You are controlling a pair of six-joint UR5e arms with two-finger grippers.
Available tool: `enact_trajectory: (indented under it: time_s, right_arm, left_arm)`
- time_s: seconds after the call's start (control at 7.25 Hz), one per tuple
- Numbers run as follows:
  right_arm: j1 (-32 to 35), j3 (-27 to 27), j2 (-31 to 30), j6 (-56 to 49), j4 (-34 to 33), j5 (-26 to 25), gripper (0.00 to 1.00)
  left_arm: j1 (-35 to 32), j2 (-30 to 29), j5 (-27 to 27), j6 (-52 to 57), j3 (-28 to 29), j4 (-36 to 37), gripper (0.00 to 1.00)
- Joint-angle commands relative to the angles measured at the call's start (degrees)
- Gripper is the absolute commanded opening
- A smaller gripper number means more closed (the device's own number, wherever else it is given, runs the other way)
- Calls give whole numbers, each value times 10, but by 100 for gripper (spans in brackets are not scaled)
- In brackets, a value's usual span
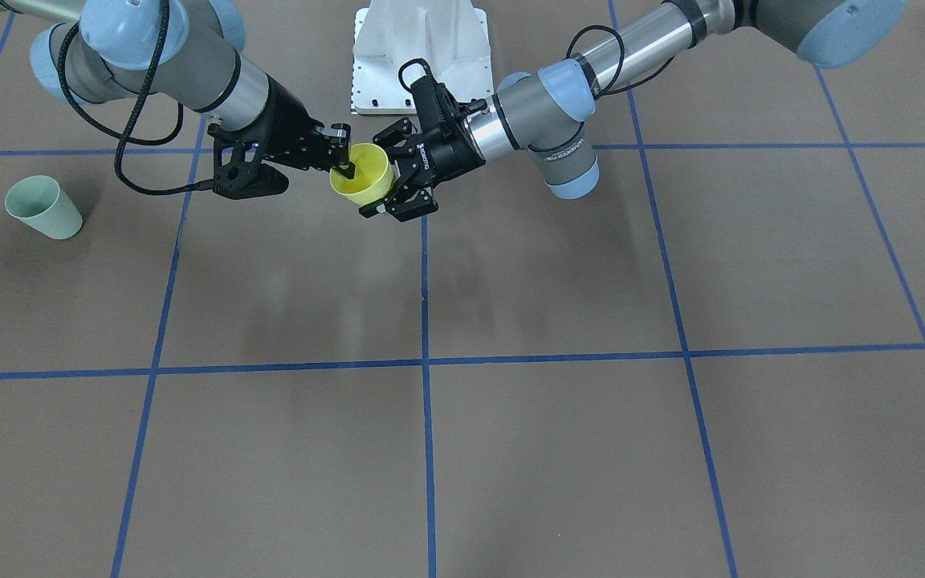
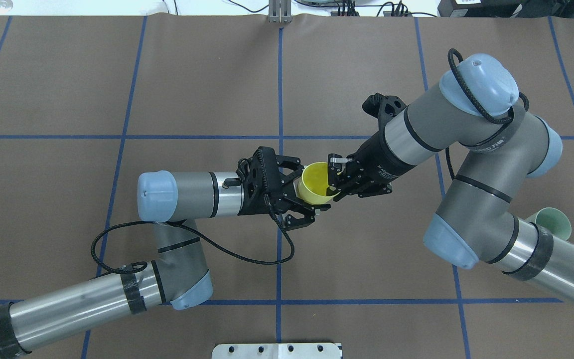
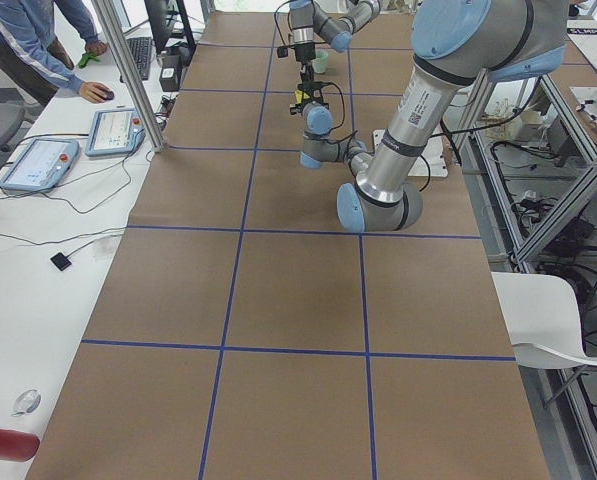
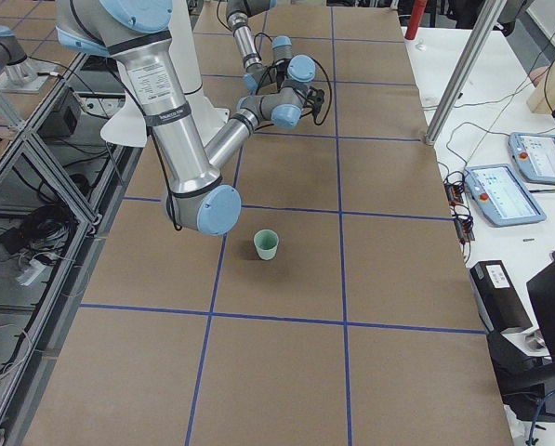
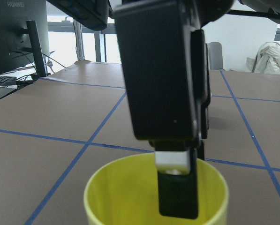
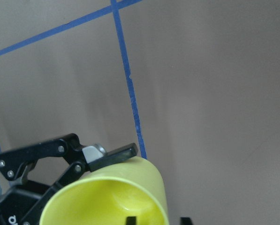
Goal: Transfer and stack yellow cup on green cup
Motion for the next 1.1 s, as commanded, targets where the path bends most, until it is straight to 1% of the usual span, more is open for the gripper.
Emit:
enact_trajectory:
  time_s: [0.0,0.14,0.28,0.41,0.69,0.83,0.97]
  right_arm:
    - [0,0,0,0,2,0,0]
    - [0,0,0,1,2,0,0]
    - [3,1,0,1,2,1,0]
    - [7,2,0,1,2,3,0]
    - [24,9,-2,5,2,14,0]
    - [44,9,-12,5,-1,34,0]
    - [71,28,-48,5,-1,44,0]
  left_arm:
    - [1,-3,5,1,-5,0,80]
    - [1,-4,5,-5,-12,1,92]
    - [2,-3,5,-22,-13,0,95]
    - [2,-2,5,-23,-13,0,99]
    - [2,5,5,-23,-13,0,99]
    - [1,8,5,-23,-26,0,99]
    - [1,8,5,-24,-29,0,99]
